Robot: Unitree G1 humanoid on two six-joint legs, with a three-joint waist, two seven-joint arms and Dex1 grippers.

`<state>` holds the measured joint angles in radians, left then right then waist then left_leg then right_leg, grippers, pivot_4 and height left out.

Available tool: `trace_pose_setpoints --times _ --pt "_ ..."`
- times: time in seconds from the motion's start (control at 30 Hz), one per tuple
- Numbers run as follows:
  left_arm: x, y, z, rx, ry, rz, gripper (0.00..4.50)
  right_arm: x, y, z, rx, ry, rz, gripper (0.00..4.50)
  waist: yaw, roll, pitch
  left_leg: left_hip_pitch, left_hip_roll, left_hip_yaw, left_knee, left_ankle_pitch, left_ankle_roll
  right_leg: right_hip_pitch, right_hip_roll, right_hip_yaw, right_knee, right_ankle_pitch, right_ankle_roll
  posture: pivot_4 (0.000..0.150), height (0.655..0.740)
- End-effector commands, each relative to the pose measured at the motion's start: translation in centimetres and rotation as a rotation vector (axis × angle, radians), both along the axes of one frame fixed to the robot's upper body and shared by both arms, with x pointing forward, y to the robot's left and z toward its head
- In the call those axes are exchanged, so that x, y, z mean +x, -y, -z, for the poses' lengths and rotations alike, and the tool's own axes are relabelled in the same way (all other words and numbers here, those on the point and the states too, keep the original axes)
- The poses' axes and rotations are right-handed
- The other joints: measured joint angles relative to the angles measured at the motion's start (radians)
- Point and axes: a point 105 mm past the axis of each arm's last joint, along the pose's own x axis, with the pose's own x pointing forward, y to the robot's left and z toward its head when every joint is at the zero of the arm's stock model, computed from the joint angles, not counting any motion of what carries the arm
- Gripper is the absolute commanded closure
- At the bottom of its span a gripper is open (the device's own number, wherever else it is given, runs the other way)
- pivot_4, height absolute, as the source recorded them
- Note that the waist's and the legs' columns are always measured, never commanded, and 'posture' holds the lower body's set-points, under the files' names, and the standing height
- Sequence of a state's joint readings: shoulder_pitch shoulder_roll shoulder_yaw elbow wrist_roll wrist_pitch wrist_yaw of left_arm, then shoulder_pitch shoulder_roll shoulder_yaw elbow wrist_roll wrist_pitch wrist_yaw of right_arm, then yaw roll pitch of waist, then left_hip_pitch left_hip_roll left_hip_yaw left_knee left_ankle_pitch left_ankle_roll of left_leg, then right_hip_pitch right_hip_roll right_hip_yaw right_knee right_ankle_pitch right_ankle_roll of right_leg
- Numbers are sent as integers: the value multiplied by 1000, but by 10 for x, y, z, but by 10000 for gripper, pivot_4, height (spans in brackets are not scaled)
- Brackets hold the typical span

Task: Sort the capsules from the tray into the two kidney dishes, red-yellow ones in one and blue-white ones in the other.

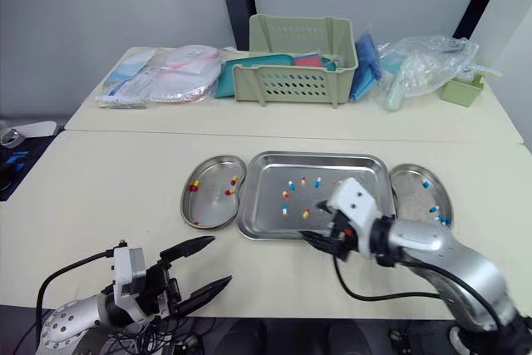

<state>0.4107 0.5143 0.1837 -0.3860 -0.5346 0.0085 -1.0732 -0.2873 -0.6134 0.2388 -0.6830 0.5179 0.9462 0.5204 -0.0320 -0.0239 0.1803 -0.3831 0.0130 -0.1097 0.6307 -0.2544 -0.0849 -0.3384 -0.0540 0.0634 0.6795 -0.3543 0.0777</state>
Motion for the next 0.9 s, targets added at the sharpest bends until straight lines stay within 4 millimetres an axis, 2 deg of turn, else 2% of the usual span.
trace_pose_setpoints --times 0.03,0.23,0.37,0.9 --pt "0 3 -9 8 49 12 0 12 -22 4 -28 20 27 15821 -2 1 0 0 0 0 0 0 0 -1 0 0 1 0 0 1500 7400" --pt "-1 5 -6 10 46 19 0 35 -41 14 -78 14 119 15821 -2 0 0 -2 0 0 0 0 0 -4 0 1 1 0 0 1500 7400" --pt "-1 6 -6 9 47 21 0 44 -46 17 -93 13 151 15821 -2 1 0 -2 0 0 0 0 0 -4 0 1 1 0 0 1500 7400" --pt "-1 6 -1 5 49 16 0 54 -60 38 -178 11 135 15821 -11 1 0 -2 0 0 -1 0 0 -5 0 1 2 0 0 1500 7400"
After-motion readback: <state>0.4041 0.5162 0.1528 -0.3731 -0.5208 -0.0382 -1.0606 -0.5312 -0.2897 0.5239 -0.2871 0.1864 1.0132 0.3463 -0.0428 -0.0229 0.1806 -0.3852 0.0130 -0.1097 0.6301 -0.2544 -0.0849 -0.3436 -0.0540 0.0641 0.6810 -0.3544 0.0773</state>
